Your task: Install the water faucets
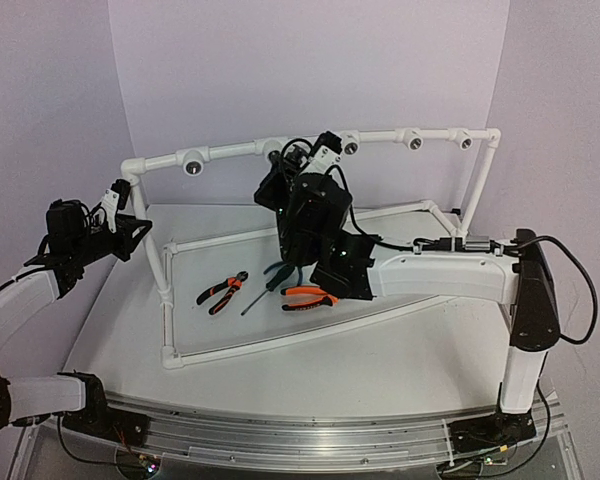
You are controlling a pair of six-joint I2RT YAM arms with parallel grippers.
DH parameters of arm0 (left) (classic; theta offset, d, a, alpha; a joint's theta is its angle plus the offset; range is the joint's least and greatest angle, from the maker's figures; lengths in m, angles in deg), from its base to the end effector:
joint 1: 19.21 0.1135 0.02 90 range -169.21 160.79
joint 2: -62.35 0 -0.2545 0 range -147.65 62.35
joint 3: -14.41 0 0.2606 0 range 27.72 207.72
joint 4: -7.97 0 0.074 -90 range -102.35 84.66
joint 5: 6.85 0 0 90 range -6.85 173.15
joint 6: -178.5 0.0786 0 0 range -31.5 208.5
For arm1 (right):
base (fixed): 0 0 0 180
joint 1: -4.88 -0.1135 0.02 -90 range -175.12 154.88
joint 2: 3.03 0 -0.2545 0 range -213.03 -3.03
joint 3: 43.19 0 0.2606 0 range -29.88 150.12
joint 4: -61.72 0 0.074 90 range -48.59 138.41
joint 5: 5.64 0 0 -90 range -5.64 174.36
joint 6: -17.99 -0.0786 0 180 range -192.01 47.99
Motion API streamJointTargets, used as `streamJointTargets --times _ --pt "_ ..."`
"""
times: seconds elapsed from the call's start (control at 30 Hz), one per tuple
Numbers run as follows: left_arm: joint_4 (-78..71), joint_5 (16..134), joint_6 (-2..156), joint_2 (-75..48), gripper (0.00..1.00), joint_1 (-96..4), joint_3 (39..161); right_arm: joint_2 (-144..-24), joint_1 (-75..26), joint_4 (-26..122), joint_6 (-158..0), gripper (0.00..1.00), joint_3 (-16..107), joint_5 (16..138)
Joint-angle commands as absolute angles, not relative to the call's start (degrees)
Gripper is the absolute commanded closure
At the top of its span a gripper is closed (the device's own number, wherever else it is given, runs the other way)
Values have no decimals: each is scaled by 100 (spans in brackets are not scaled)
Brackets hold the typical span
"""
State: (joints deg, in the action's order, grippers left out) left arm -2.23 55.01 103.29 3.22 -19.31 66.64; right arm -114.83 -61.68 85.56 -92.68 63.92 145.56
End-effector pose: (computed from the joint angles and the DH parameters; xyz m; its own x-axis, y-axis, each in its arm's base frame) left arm 0.2850 -0.0376 0.2585 -0.1688 0.2254 -0.9595 0.5124 0.8517 0.1099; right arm 0.2541 0.4129 0.3652 0.0823 0.6173 -0.7824 -0.1515 0.7837 0.6024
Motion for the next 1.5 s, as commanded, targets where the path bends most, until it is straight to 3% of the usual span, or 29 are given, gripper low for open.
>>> streamJointTargets --times 0.0,0.33,0.5,0.67,1.07,1.2,1.3,1.4,1.47 --pt "-1653 5386 11127 133 100 -2131 6349 -11273 -6183 8535 -11065 100 6148 14805" --pt "-1625 5376 11121 151 100 -2141 6323 -11186 -6183 8489 -12068 97 6097 14568" --pt "-1624 5383 11130 160 100 -2141 6314 -11000 -6183 8482 -11869 53 5950 14296" --pt "-1606 5407 11144 154 100 -2141 6297 -10737 -6240 8466 -11270 32 5760 13694" --pt "-1596 5403 11155 146 100 -2141 6271 -9686 -6594 7323 -10408 27 4324 13048" --pt "-1615 5385 11158 158 100 -2141 6215 -9571 -6883 5951 -8412 27 4443 13059" --pt "-1688 5304 11184 168 100 -2141 6191 -9676 -7250 5442 -5390 25 4594 13706" --pt "-1953 5174 11361 177 100 -2141 6267 -9733 -7465 5871 -2461 23 4504 14536" --pt "-2224 5123 11492 211 100 -2141 6344 -9676 -7476 6896 -799 22 4225 14669"
